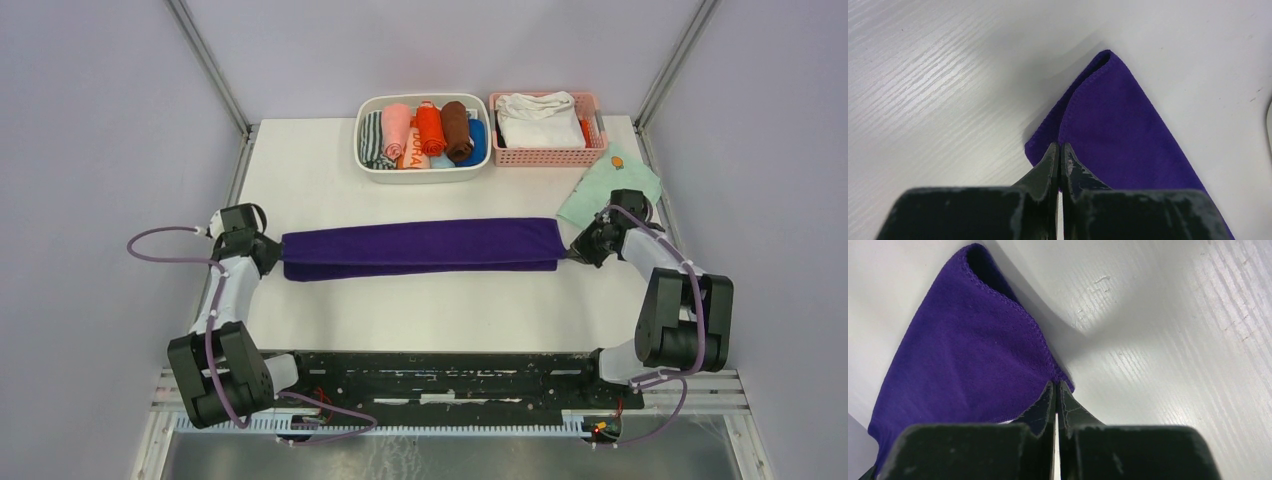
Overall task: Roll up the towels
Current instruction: Fold the towel at the center of the board.
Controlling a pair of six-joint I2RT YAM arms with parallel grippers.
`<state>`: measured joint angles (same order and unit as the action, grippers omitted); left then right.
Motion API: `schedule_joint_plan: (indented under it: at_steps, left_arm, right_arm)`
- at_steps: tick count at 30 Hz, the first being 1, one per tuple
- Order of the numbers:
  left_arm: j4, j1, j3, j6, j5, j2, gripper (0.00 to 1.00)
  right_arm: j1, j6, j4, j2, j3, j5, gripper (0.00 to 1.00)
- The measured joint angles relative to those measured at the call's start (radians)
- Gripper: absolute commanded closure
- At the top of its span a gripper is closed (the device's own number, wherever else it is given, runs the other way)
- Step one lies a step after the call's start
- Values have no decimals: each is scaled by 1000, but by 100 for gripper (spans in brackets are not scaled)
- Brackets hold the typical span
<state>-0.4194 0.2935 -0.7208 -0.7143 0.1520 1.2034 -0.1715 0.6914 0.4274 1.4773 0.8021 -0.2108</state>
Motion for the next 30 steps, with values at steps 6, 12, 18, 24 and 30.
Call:
schedule_joint_plan:
  at_steps: [6,12,18,24,30]
  left_arm:
    - [2,2,5,0,3,47,89]
    - [-1,8,6,0,4,115,75]
    - [-8,8,6,7,14,95,47]
    - [-37,5,-53,50,11,11,39]
    - [-15,-79,-142,82,-54,37,40]
  right_arm:
    - [0,-6,-2,-4,-16,-22,92]
    - [0,-16,6,35,-56,-25,70]
    - [0,-51,54,8,-50,-21,56]
    - [8,-84,98,-48,25,-22,55]
    - [71,-86,43,-21,114,-50,59]
